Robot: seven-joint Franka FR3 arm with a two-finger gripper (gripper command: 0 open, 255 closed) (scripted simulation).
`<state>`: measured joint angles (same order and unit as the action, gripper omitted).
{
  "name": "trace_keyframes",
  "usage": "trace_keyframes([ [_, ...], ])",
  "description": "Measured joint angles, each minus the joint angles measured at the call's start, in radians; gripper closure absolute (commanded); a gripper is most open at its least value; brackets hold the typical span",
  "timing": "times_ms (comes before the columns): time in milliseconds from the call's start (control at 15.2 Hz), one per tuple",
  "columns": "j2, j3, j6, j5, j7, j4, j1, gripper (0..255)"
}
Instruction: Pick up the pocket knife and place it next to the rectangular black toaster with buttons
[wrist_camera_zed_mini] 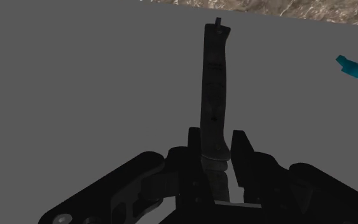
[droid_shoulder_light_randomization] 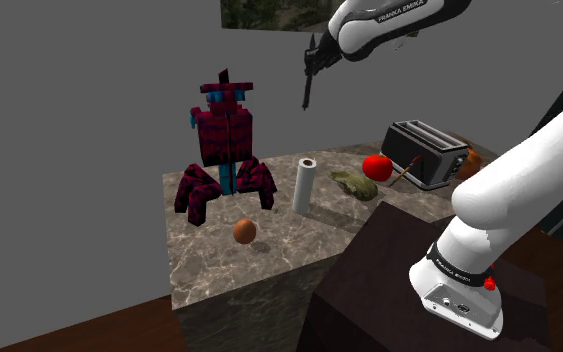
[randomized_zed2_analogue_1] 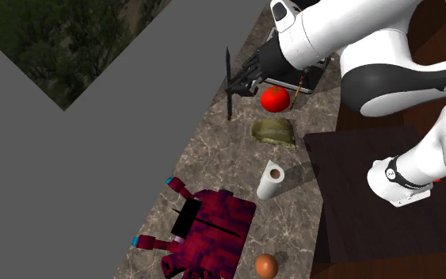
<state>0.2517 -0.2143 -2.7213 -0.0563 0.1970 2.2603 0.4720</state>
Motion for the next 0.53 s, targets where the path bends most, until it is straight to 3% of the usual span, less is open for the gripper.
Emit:
trace_keyframes([
  [528,0.19,0.208,0.012,0.145,-0.277,0.181,-0.053,255],
])
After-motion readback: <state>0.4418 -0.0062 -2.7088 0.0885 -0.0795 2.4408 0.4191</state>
